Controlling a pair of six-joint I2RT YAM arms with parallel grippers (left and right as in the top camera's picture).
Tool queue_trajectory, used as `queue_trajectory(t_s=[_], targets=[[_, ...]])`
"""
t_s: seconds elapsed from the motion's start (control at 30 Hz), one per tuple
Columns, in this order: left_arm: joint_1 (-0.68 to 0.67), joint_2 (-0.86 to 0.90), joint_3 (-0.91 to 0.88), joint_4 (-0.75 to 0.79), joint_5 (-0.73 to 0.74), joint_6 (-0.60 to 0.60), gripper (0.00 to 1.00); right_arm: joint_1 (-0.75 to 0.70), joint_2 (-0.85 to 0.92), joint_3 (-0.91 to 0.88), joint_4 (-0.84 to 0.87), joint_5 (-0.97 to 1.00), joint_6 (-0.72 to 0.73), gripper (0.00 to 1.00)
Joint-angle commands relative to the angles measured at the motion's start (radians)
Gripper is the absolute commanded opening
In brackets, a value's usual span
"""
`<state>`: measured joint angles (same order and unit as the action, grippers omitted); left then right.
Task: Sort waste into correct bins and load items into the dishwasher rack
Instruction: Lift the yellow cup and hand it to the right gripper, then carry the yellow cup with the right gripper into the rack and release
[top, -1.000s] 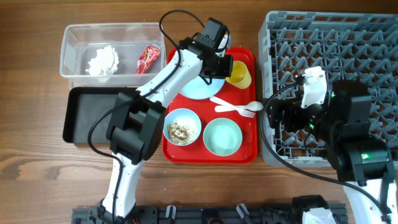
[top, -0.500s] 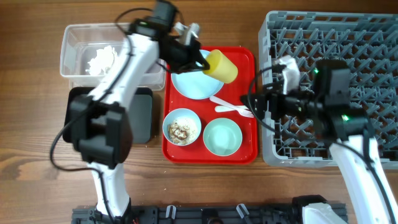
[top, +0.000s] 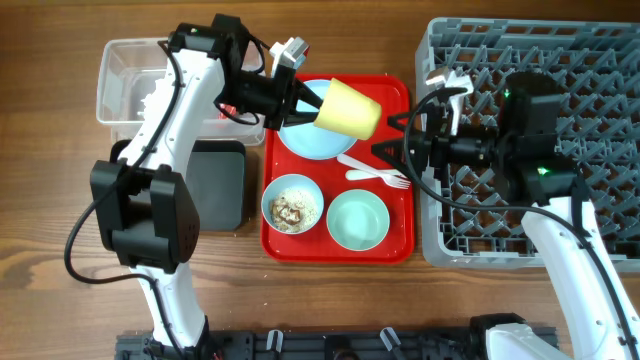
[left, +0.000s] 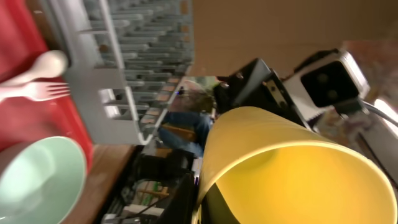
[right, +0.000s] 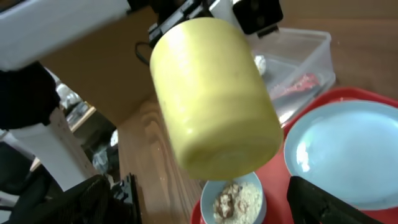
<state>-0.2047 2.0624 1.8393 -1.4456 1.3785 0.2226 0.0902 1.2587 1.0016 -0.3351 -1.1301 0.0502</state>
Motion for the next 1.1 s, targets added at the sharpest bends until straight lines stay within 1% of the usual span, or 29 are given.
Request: queue_trajectory(t_s=[0.0, 0.13, 0.27, 0.37, 0.47, 0.63, 0.7, 0.87, 0.9, 0.97, 1.07], targets=[[0.004, -0.009, 0.012, -0.033, 0.096, 0.089, 0.04, 0.004, 0.008, 0.021, 0.048, -0.029, 0.06, 0.93], [-0.009, -0.009, 0.012, -0.075, 0.095, 0.089, 0.04, 0.004, 0.008, 0.021, 0.083, -0.011, 0.084, 0.94], [-0.039, -0.009, 0.012, -0.082, 0.099, 0.089, 0.04, 0.004, 0.008, 0.021, 0.115, -0.011, 0.108, 0.94], [-0.068, -0.009, 0.012, -0.082, 0.099, 0.089, 0.04, 0.004, 0.008, 0.021, 0.133, -0.012, 0.112, 0.92], [-0.093, -0.009, 0.012, -0.081, 0.113, 0.089, 0.04, 0.004, 0.008, 0.021, 0.133, -0.011, 0.118, 0.86], [-0.118, -0.009, 0.012, -0.076, 0.151, 0.115, 0.04, 0.004, 0.008, 0.021, 0.133, -0.011, 0.134, 0.69], [-0.119, -0.009, 0.012, -0.067, 0.159, 0.114, 0.04, 0.004, 0.008, 0.021, 0.132, -0.013, 0.137, 0.67], [-0.11, -0.009, 0.012, -0.053, 0.178, 0.114, 0.04, 0.004, 0.008, 0.021, 0.121, -0.016, 0.136, 0.68], [-0.107, -0.009, 0.012, -0.051, 0.182, 0.114, 0.04, 0.004, 0.008, 0.021, 0.116, -0.016, 0.136, 0.71], [-0.105, -0.009, 0.012, -0.05, 0.187, 0.114, 0.04, 0.004, 0.008, 0.021, 0.106, -0.016, 0.136, 0.81], [-0.102, -0.009, 0.012, -0.042, 0.197, 0.114, 0.04, 0.004, 0.008, 0.021, 0.092, -0.016, 0.136, 0.83]])
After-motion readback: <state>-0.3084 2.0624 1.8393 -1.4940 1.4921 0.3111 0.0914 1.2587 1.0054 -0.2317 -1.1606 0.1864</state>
